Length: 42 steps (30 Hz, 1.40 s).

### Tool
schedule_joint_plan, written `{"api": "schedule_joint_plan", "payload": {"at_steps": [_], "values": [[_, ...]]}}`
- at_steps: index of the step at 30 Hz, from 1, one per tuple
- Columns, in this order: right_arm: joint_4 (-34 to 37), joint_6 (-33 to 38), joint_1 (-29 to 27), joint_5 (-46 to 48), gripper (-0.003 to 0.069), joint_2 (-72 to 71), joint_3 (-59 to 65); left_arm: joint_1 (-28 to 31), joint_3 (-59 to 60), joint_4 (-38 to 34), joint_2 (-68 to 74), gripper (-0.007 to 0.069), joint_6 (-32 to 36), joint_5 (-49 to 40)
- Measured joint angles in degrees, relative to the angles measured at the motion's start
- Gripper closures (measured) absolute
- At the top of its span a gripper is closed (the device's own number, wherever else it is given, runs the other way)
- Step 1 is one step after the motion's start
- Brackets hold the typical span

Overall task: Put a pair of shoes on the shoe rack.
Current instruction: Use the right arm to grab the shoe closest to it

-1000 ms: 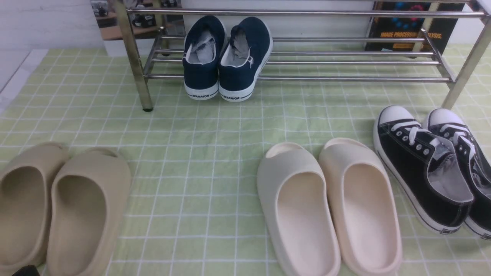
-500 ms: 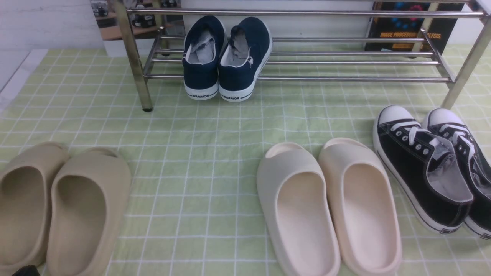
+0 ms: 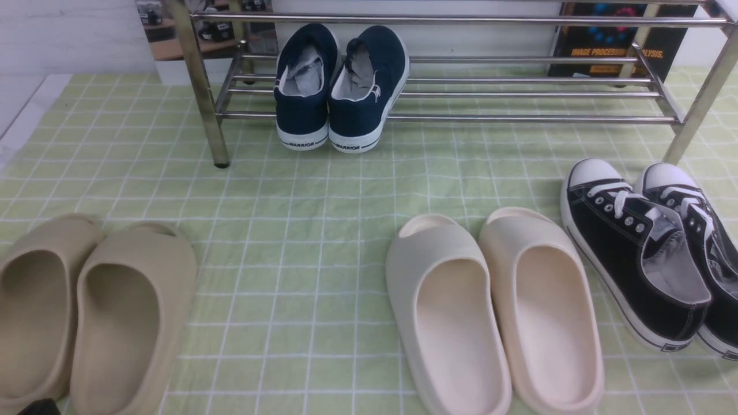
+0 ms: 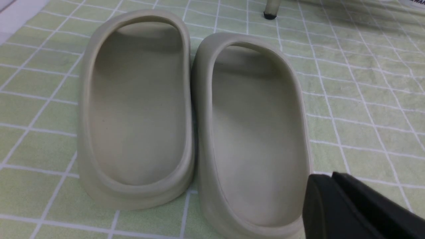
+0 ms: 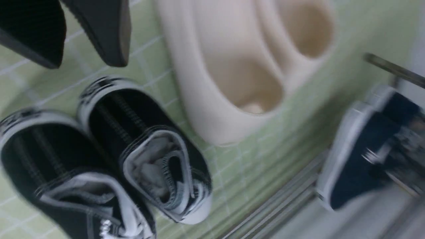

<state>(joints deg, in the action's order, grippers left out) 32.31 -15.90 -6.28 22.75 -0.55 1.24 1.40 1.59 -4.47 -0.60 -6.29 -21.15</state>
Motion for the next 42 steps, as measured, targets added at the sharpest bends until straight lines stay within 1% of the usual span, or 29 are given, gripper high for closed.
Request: {"api": "schedule_joint_plan", "payload": {"at_steps": [2, 4, 5, 6, 8, 9, 10, 11, 13, 18, 21, 24, 27, 28, 29, 32, 33, 35, 36, 39, 41, 42], "values": [[7.75, -4.03, 0.00, 0.42, 0.0419, 0.00, 0.20, 0.00, 0.00, 0.00, 0.00, 0.0587, 0.00, 0.00], [11.72, -5.08, 0.00, 0.55, 0.0419, 0.00, 0.20, 0.00, 0.00, 0.00, 0.00, 0.0585, 0.00, 0.00], [12.02, -5.08, 0.00, 0.48, 0.0419, 0.00, 0.20, 0.00, 0.00, 0.00, 0.00, 0.0585, 0.00, 0.00], [12.92, -3.65, 0.00, 0.43, 0.0419, 0.00, 0.20, 0.00, 0.00, 0.00, 0.00, 0.0585, 0.00, 0.00], [12.49, -1.60, 0.00, 0.43, 0.0419, 0.00, 0.20, 0.00, 0.00, 0.00, 0.00, 0.0585, 0.00, 0.00], [11.41, 1.60, 0.00, 0.37, 0.0419, 0.00, 0.20, 0.00, 0.00, 0.00, 0.00, 0.0583, 0.00, 0.00], [11.41, 2.01, 0.00, 0.30, 0.0419, 0.00, 0.20, 0.00, 0.00, 0.00, 0.00, 0.0582, 0.00, 0.00], [9.99, 5.39, 0.00, -0.13, 0.0419, 0.00, 0.20, 0.00, 0.00, 0.00, 0.00, 0.0580, 0.00, 0.00], [9.46, 7.31, 0.00, -1.17, 0.0419, 0.00, 0.20, 0.00, 0.00, 0.00, 0.00, 0.0578, 0.00, 0.00], [9.40, 9.11, 0.00, -3.21, 0.0419, 0.00, 0.20, 0.00, 0.00, 0.00, 0.00, 0.0574, 0.00, 0.00], [8.81, 14.89, 0.00, -3.85, 0.0419, 0.00, -2.68, 0.00, 0.00, 0.00, 0.00, 0.0571, 0.00, 0.00], [6.32, 21.33, 0.00, -4.03, 0.0426, 1.24, -6.99, 0.00, 0.00, 0.00, 0.00, 0.0572, 0.00, 0.00], [3.25, 25.16, 0.00, -3.46, 0.0461, 4.51, -12.01, 0.00, 0.00, 0.00, 0.00, 0.0572, 0.00, 0.00], [0.48, 26.65, 0.00, -2.20, 0.0502, 8.24, -15.89, 0.00, 0.00, 0.00, 0.00, 0.0572, 0.00, 0.00], [-1.36, 27.18, 0.00, -0.89, 0.0530, 10.36, -18.33, 0.00, 0.00, 0.00, 0.00, 0.0572, 0.00, 0.00], [-9.13, 27.99, 0.00, 4.72, 0.0643, 18.78, -28.60, 0.00, 0.00, 0.00, 0.00, 0.0572, 0.00, 0.00], [-10.16, 27.99, 0.00, 6.31, 0.0651, 20.72, -30.75, 0.00, 0.00, 0.00, 0.00, 0.0572, 0.00, 0.00], [-16.40, 28.02, 0.00, 15.58, 0.0662, 30.27, -40.02, 0.00, 0.00, 0.00, 0.00, 0.0572, 0.00, 0.00], [-16.80, 28.02, 0.00, 16.34, 0.0662, 30.99, -41.35, 0.00, 0.00, 0.00, 0.00, 0.0572, 0.00, 0.00], [-20.99, 28.06, 0.33, 28.29, 0.0662, 42.44, -49.67, 0.00, 0.00, 0.00, 0.00, 0.0572, 0.00, 0.00], [-21.57, 28.06, 1.20, 31.77, 0.0662, 47.19, -52.25, 0.00, 0.00, 0.00, 0.00, 0.0572, 0.00, 0.00], [-21.64, 28.06, 3.06, 33.69, 0.0662, 51.66, -54.30, 0.00, 0.00, 0.00, 0.00, 0.0572, 0.00, 0.00]]}}
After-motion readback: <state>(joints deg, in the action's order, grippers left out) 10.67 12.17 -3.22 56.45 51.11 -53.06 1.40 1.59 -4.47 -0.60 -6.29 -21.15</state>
